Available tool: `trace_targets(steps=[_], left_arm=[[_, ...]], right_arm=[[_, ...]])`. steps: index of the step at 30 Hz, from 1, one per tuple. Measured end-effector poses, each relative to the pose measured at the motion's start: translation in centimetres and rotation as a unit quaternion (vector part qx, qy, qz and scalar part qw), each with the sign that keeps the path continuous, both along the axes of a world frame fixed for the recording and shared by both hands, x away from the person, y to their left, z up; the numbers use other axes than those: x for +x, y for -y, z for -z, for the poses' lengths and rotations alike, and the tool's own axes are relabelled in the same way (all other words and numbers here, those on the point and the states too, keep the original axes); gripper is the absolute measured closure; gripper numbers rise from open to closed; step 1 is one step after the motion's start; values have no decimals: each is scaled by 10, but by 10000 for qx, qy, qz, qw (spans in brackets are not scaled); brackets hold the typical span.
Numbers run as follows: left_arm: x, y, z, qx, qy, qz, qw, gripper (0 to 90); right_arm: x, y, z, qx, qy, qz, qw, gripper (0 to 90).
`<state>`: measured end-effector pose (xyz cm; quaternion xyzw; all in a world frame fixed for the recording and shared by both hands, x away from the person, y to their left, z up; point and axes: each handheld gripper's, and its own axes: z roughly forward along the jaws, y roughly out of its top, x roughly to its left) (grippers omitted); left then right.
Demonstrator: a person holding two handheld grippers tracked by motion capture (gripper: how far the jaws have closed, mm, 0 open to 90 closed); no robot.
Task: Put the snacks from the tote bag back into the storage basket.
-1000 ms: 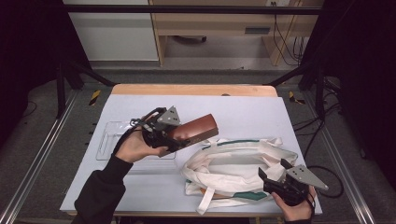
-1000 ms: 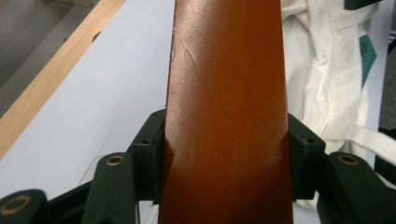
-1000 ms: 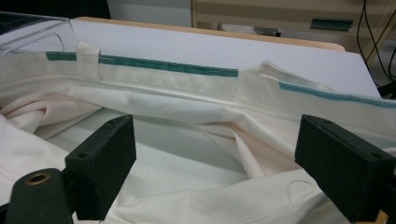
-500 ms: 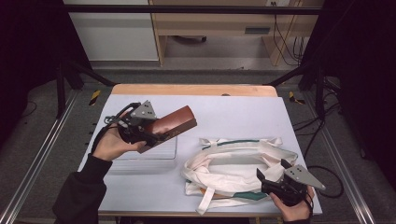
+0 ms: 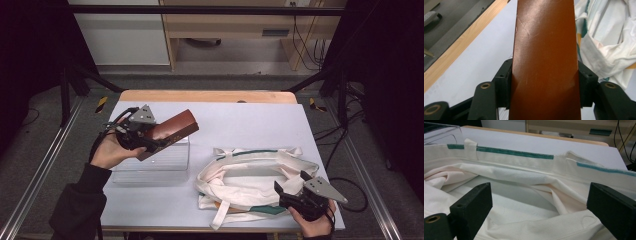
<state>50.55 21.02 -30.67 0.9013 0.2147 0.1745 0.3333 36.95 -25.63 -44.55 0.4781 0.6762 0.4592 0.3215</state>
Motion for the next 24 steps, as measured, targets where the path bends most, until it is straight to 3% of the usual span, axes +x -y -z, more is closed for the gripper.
trace_targets(steps=[24], left_arm=[[10, -47, 32, -45, -220, -520, 9984, 429]], right_arm=[[1, -1, 1, -20, -25, -8, 10000, 71]])
